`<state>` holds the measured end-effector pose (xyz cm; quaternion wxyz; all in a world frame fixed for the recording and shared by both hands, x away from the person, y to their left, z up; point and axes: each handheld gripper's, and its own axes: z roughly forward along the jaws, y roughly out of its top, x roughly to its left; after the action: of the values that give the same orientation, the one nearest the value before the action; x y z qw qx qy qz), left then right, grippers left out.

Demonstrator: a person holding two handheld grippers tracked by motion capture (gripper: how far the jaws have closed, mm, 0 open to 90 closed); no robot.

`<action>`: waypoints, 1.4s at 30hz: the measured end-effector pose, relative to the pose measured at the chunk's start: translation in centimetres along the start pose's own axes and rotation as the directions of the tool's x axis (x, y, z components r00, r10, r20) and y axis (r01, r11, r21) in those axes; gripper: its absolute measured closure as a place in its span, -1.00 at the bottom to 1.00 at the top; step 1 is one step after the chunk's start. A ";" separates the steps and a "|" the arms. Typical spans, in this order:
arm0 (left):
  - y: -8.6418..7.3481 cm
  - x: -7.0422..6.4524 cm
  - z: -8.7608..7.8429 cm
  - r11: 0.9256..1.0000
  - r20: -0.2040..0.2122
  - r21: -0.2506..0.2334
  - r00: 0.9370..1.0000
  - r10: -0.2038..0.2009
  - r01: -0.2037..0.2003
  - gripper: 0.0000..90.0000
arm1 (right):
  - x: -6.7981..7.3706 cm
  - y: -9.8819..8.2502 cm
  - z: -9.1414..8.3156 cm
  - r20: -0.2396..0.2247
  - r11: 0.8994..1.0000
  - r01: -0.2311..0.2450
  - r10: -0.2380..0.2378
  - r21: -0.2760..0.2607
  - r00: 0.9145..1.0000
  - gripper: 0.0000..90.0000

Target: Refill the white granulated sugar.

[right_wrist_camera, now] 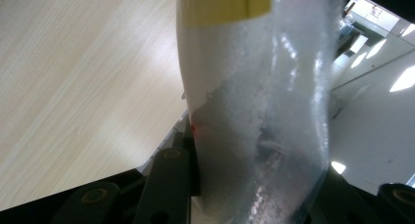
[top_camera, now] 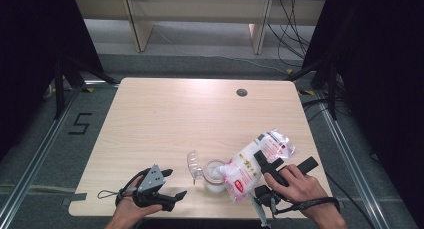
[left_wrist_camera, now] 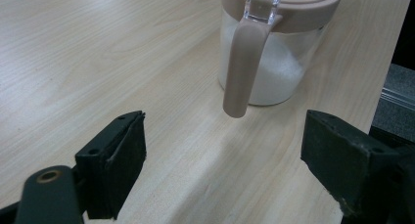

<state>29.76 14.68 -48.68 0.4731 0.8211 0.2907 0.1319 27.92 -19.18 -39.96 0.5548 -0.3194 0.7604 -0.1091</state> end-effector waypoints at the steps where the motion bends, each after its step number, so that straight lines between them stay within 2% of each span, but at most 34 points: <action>1: 0.0 0.0 0.0 1.000 0.001 -0.004 1.000 -0.005 0.005 -0.63 | -0.2 -0.1 0.1 0.000 1.000 0.025 -0.025 -0.013 1.000 0.60; 2: 0.0 0.0 0.0 1.000 -0.004 0.004 1.000 -0.001 0.001 -0.63 | 0.0 0.0 0.1 -0.002 1.000 0.001 -0.001 -0.006 1.000 0.60; 3: 0.0 0.0 0.0 1.000 -0.003 -0.001 1.000 -0.007 0.007 -0.63 | -0.1 0.0 0.1 -0.003 1.000 0.023 -0.023 -0.010 1.000 0.60; 9: 0.0 0.0 0.0 1.000 -0.001 0.000 1.000 0.004 -0.004 -0.63 | 0.1 -0.1 0.3 -0.010 1.000 0.023 -0.023 -0.016 1.000 0.60; 10: 0.0 0.0 0.0 1.000 0.000 0.002 1.000 0.002 -0.002 -0.63 | 0.2 0.0 0.2 -0.012 1.000 -0.007 0.007 -0.006 1.000 0.60; 12: 0.0 0.0 0.0 1.000 -0.007 0.007 1.000 0.004 -0.004 -0.63 | 0.3 -0.1 0.1 -0.001 1.000 -0.016 0.016 -0.001 1.000 0.60; 13: 0.0 0.0 0.0 1.000 -0.004 0.007 1.000 0.004 -0.004 -0.63 | -0.1 -0.3 0.2 0.000 0.999 0.032 -0.032 -0.012 0.999 0.61; 14: 0.0 0.0 0.0 1.000 -0.001 -0.001 1.000 0.003 -0.003 -0.63 | 0.1 -0.2 0.0 -0.007 1.000 -0.002 0.002 0.003 1.000 0.61; 15: 0.0 0.0 0.0 1.000 0.000 0.002 1.000 0.002 -0.002 -0.63 | 0.1 -0.2 0.0 -0.006 1.000 -0.007 0.007 0.005 1.000 0.61; 16: 0.0 0.0 0.0 1.000 -0.004 -0.004 1.000 0.001 -0.001 -0.63 | -0.1 -0.3 0.0 -0.002 1.000 0.020 -0.020 -0.006 1.000 0.61; 18: 0.0 0.0 0.0 1.000 -0.004 -0.003 1.000 -0.001 0.001 -0.63 | 0.1 -0.2 0.0 -0.007 1.000 -0.005 0.005 0.003 1.000 0.61; 19: 0.0 0.0 0.0 1.000 -0.002 -0.008 1.000 -0.001 0.001 -0.63 | -0.1 -0.2 0.1 -0.006 1.000 0.022 -0.022 -0.006 1.000 0.61; 20: 0.0 0.0 0.0 1.000 -0.001 -0.007 1.000 0.001 -0.001 -0.63 | -0.1 -0.2 0.1 0.002 1.000 0.023 -0.023 -0.009 1.000 0.61; 21: 0.0 0.0 0.0 1.000 -0.003 -0.009 1.000 0.002 -0.002 -0.63 | 0.1 -0.2 0.0 -0.003 1.000 -0.004 0.004 -0.002 1.000 0.61; 22: 0.0 0.1 0.0 1.000 -0.009 0.003 1.000 0.006 -0.006 -0.63 | -0.1 -0.2 0.1 -0.005 1.000 0.022 -0.022 -0.011 1.000 0.61; 24: 0.0 0.1 0.0 1.000 -0.001 0.001 1.000 0.005 -0.005 -0.63 | -0.1 -0.2 0.1 0.004 1.000 0.023 -0.023 -0.006 1.000 0.61; 25: 0.0 0.0 0.0 1.000 -0.003 -0.008 1.000 0.002 -0.002 -0.63 | 0.1 -0.2 0.0 -0.006 1.000 -0.007 0.007 -0.001 1.000 0.61; 27: 0.0 0.1 0.0 1.000 -0.009 0.002 1.000 0.010 -0.010 -0.63 | -0.2 -0.4 0.0 0.002 1.000 0.024 -0.024 -0.010 1.000 0.61; 30: 0.0 0.0 0.0 1.000 -0.003 -0.008 1.000 0.002 -0.002 -0.63 | -0.2 -0.4 0.0 0.002 1.000 0.029 -0.029 -0.013 1.000 0.61; 33: 0.0 0.2 0.0 1.000 -0.014 0.015 1.000 0.019 -0.019 -0.63 | -0.2 -0.4 0.1 0.004 0.999 0.033 -0.033 -0.012 0.999 0.61; 34: 0.0 -0.1 0.1 1.000 -0.003 -0.009 1.000 -0.008 0.008 -0.63 | 0.0 -0.4 0.0 0.002 1.000 0.008 -0.008 -0.004 1.000 0.61; 42: 0.0 -0.1 0.1 1.000 -0.003 -0.008 1.000 -0.007 0.007 -0.63 | 0.0 -0.5 0.0 0.007 1.000 0.014 -0.014 -0.008 1.000 0.61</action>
<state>29.75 14.60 -48.72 0.4765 0.8179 0.2938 0.1330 28.08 -19.55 -39.65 0.5554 -0.3277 0.7565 -0.1086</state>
